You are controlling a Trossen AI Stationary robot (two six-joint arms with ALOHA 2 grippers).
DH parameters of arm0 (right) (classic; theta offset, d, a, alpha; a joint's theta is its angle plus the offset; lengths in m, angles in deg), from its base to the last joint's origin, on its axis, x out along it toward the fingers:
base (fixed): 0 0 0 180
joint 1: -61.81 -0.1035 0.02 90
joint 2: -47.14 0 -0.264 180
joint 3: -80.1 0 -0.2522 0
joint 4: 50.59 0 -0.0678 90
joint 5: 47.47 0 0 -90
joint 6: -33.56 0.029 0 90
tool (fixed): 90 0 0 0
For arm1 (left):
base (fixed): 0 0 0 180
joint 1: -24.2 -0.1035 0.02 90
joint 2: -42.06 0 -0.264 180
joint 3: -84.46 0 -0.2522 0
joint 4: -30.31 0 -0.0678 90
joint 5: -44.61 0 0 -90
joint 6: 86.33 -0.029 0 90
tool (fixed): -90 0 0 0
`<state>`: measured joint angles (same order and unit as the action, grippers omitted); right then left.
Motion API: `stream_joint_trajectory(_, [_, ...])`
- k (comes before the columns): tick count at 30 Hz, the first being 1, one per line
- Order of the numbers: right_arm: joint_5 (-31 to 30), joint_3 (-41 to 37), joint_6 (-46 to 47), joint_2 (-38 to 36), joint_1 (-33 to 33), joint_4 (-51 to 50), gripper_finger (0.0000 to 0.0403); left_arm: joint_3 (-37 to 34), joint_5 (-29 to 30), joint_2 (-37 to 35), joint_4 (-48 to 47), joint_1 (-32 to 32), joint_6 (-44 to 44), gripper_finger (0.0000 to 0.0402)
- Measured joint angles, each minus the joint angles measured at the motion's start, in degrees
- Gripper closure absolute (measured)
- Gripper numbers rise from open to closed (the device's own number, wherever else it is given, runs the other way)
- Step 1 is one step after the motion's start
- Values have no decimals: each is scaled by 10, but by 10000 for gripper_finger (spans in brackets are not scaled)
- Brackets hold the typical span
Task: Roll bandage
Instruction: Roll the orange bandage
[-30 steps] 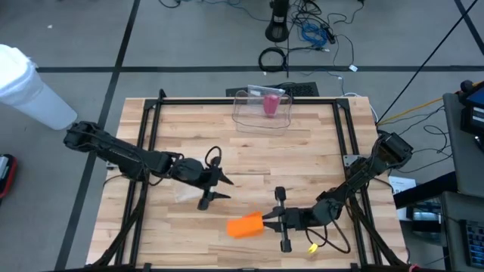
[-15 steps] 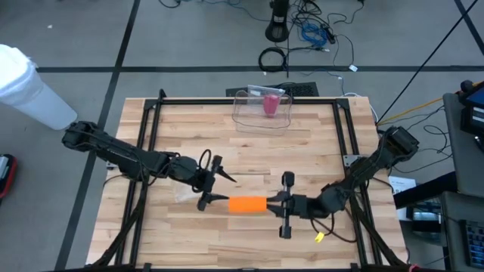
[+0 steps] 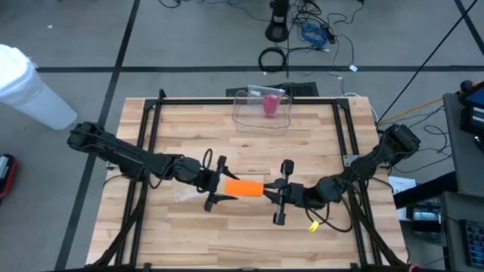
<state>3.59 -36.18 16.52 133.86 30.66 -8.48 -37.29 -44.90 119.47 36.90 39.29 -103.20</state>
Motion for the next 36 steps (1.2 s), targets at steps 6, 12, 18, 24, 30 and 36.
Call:
stream_joint_trajectory(6, [13,0,-1,0,13,-5,399,0,-2,35,44,0,0,120])
stream_joint_trajectory(12, [33,0,-1,0,12,-6,399,0,12,75,89,-1,0,141])
stream_joint_trajectory(18, [33,0,-1,1,12,-27,399,0,74,80,94,-1,0,231])
stream_joint_trajectory(24, [30,0,0,1,12,-47,399,0,79,80,91,-1,1,333])
stream_joint_trajectory(30, [30,0,-2,1,12,-48,399,0,75,80,87,-1,1,393])
stream_joint_trajectory(36, [30,0,-19,1,9,-61,399,0,75,80,69,3,11,398])
